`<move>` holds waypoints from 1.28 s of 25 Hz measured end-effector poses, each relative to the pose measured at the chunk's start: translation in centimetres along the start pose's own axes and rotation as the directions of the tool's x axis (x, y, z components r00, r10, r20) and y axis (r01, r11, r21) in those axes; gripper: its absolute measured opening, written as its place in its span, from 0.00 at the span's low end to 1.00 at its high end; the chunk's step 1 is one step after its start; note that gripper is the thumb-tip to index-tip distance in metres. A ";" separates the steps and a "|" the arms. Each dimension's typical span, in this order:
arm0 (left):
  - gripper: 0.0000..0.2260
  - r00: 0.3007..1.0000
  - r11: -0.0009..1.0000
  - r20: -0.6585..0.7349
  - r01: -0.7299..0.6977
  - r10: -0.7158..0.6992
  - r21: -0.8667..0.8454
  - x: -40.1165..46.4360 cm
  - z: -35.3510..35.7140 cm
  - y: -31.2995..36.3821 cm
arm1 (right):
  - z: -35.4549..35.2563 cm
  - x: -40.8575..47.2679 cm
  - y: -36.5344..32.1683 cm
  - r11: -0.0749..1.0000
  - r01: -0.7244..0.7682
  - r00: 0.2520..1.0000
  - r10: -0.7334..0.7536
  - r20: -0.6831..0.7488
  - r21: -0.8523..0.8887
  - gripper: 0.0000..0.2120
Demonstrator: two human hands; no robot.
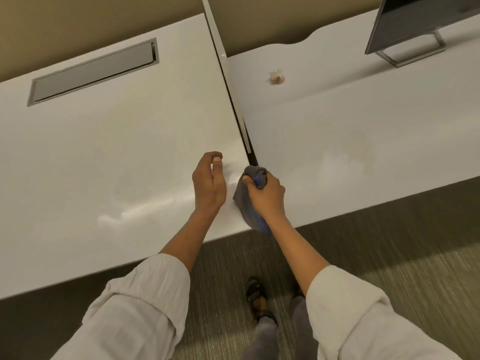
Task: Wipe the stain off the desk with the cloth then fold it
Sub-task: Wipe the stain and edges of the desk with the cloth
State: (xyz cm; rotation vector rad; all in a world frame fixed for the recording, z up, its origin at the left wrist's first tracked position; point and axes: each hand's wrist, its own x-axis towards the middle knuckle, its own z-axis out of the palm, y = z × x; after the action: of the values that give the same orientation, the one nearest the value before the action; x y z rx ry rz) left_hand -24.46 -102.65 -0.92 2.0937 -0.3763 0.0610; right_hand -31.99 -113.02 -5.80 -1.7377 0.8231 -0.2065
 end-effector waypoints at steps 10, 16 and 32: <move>0.08 0.987 0.990 0.124 0.111 -0.100 -0.085 -3.7 -2.3 0.0 | -3.0 -9.0 3.8 0.991 -0.123 0.992 0.124 -0.016 0.054 0.12; 0.07 0.976 0.981 0.170 0.154 -0.132 -0.120 -5.2 -4.3 0.5 | -6.6 -12.4 5.8 0.797 -0.458 0.887 0.442 0.137 0.393 0.16; 0.37 0.627 0.967 0.769 0.249 -0.120 -0.051 -15.6 -8.7 0.1 | -7.9 -16.8 3.6 -0.088 -0.663 0.691 0.310 0.653 0.743 0.15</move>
State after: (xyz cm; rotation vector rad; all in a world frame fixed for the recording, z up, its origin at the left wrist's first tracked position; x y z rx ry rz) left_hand -38.41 -91.61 0.67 1.8938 -0.6363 -0.9931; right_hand -50.08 -109.21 -1.81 -0.0192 0.7565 0.0599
